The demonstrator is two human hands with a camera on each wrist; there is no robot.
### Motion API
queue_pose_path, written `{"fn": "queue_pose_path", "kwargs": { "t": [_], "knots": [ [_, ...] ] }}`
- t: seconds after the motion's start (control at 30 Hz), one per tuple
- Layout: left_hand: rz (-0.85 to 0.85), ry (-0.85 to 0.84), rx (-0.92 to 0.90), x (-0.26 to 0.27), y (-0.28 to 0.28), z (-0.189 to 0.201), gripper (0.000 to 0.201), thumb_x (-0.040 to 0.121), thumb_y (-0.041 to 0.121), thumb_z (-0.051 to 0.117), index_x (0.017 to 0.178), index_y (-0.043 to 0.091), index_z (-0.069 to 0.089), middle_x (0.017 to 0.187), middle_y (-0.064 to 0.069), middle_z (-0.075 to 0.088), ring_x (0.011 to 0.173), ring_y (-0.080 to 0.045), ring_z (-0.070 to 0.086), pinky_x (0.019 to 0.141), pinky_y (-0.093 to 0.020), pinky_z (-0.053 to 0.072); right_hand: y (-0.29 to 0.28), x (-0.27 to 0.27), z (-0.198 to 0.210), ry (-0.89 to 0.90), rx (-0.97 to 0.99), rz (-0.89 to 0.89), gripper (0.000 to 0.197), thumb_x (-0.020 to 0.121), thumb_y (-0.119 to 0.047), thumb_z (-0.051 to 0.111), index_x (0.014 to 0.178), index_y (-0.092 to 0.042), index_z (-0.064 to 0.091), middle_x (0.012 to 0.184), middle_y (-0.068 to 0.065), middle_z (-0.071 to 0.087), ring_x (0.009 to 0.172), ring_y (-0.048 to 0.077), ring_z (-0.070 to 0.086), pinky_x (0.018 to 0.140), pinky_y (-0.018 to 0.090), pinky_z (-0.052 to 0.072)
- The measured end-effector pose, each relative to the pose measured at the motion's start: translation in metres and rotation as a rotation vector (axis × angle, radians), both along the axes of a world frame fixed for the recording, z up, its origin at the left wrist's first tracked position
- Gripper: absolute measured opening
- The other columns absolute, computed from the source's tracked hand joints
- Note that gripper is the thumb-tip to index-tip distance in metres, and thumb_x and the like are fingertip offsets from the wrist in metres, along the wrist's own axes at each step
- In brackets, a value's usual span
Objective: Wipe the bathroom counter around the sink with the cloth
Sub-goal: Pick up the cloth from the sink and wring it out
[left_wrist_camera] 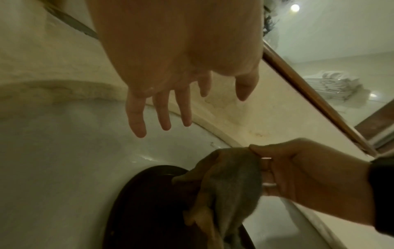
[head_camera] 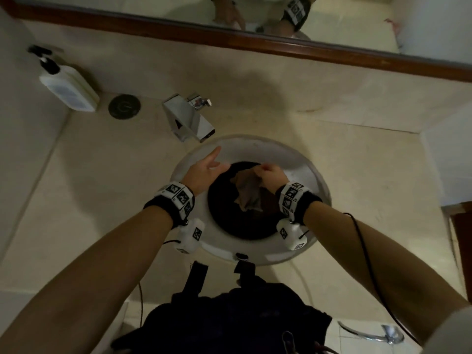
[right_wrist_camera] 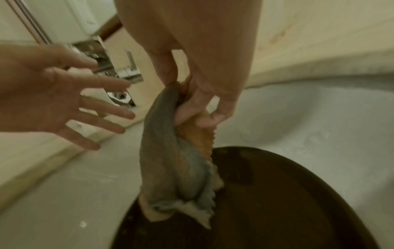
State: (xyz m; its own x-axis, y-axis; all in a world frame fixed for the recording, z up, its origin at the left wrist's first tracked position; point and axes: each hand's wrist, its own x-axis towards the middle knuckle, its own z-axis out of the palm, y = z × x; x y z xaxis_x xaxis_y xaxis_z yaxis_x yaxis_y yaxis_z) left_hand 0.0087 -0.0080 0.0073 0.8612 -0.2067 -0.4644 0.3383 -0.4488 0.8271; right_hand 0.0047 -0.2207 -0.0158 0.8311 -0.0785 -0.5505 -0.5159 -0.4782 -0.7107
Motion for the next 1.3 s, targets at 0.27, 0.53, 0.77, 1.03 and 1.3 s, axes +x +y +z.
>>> {"fn": "queue_pose_path", "kwargs": {
  "t": [0.27, 0.53, 0.77, 1.03, 1.3],
  "knots": [
    [-0.124, -0.048, 0.041, -0.010, 0.013, 0.017, 0.061, 0.086, 0.054, 0.057, 0.136, 0.020, 0.048, 0.110, 0.004, 0.058, 0.106, -0.014, 0.055, 0.087, -0.026, 0.039, 0.032, -0.014, 0.050, -0.068, 0.162, -0.224, 0.020, 0.097, -0.022, 0.049, 0.098, -0.005, 0.060, 0.079, 0.010, 0.057, 0.070, 0.024, 0.053, 0.067, 0.036, 0.046],
    [-0.202, -0.045, 0.069, -0.020, 0.019, 0.016, 0.057, 0.085, 0.068, 0.046, 0.087, 0.019, 0.073, 0.090, -0.002, 0.073, 0.088, -0.020, 0.067, 0.088, -0.034, 0.050, 0.055, -0.027, 0.068, 0.044, 0.472, -0.509, 0.041, 0.092, -0.032, 0.049, 0.116, -0.001, 0.062, 0.113, 0.019, 0.066, 0.107, 0.036, 0.061, 0.092, 0.045, 0.049],
    [-0.130, -0.025, -0.263, -0.022, 0.026, 0.027, 0.022, 0.089, 0.035, 0.060, 0.105, 0.022, 0.067, 0.104, -0.008, 0.071, 0.098, -0.024, 0.067, 0.087, -0.037, 0.048, 0.067, -0.031, 0.077, 0.139, 0.737, -0.577, 0.045, 0.096, -0.033, 0.040, 0.121, 0.001, 0.058, 0.110, 0.020, 0.066, 0.096, 0.034, 0.062, 0.081, 0.039, 0.050],
    [-0.053, 0.028, -0.382, -0.017, 0.035, 0.042, 0.043, 0.081, -0.011, 0.060, 0.114, 0.017, 0.060, 0.096, 0.002, 0.066, 0.090, -0.013, 0.062, 0.072, -0.021, 0.051, 0.085, -0.027, 0.086, 0.107, 0.728, -0.621, 0.054, 0.077, -0.038, 0.069, 0.117, -0.003, 0.060, 0.123, 0.020, 0.061, 0.112, 0.035, 0.057, 0.097, 0.046, 0.047],
    [0.051, 0.068, -0.345, -0.013, 0.068, 0.046, 0.086, 0.075, -0.020, 0.059, 0.149, 0.010, 0.024, 0.140, -0.012, 0.047, 0.128, -0.024, 0.046, 0.096, -0.029, 0.044, 0.094, -0.022, 0.081, 0.058, 0.505, -0.413, 0.037, 0.090, -0.011, 0.057, 0.122, -0.028, 0.057, 0.120, 0.010, 0.059, 0.103, 0.031, 0.060, 0.076, 0.045, 0.055]
  ]
}}
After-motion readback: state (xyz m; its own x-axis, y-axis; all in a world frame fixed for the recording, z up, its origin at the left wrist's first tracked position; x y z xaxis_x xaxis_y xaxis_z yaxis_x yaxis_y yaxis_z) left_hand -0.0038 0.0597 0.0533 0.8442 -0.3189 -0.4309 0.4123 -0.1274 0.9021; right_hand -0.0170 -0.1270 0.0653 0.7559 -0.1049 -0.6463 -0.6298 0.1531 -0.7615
